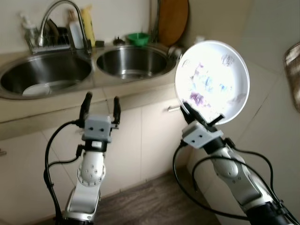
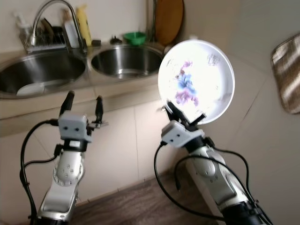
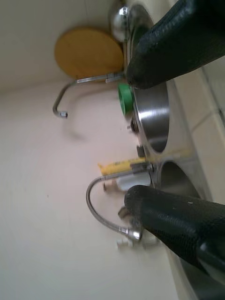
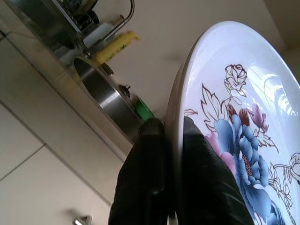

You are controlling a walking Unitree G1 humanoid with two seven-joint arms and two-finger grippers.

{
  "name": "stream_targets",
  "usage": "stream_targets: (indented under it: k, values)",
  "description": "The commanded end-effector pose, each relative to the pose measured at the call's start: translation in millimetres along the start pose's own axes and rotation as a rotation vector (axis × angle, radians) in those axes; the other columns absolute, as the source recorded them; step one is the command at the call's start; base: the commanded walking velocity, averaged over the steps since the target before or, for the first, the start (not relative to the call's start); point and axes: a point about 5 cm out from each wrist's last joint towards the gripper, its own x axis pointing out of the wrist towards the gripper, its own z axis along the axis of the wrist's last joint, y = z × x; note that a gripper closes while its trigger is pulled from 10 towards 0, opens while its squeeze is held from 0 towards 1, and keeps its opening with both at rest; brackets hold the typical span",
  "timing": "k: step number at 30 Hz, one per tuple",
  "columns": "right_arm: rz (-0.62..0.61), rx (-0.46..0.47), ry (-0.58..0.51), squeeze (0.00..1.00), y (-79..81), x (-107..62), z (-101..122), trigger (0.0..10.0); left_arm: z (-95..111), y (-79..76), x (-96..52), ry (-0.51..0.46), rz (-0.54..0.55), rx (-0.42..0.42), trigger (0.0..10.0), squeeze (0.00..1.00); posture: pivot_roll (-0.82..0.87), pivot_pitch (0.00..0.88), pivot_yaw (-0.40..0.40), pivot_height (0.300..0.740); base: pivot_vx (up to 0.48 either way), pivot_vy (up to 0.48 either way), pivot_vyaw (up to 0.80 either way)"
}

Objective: Kitchen organization

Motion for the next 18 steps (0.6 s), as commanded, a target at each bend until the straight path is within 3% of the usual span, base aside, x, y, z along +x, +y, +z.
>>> stream_targets:
  k: [1,11,16,18]
  values:
    - [-0.022,0.003,-0.057,0.00,-3.9,8.3,10.4,0.0,2.5,6.1,1.7,-0.015,0.011,0.017,10.0,0.00,0.02,0.000,-0.043,0.740,0.401,0.000,0.80]
    - [-0.042,0.027,-0.050,0.00,-6.9,10.1,8.9,0.0,12.1,7.8,7.7,-0.049,0.022,0.014,10.0,0.00,0.02,0.000,-0.046,0.740,0.402,0.000,0.80]
    - [-0.087,0.113,-0.035,0.00,-11.5,13.1,8.3,0.0,13.1,7.9,8.6,-0.054,0.020,0.015,10.0,0.00,0.02,0.000,-0.046,0.740,0.399,0.000,0.75]
    - [-0.139,0.163,-0.018,0.00,-18.8,14.9,6.1,0.0,13.5,7.6,8.5,-0.052,0.017,0.015,10.0,0.00,0.02,0.000,-0.046,0.740,0.394,0.000,0.00]
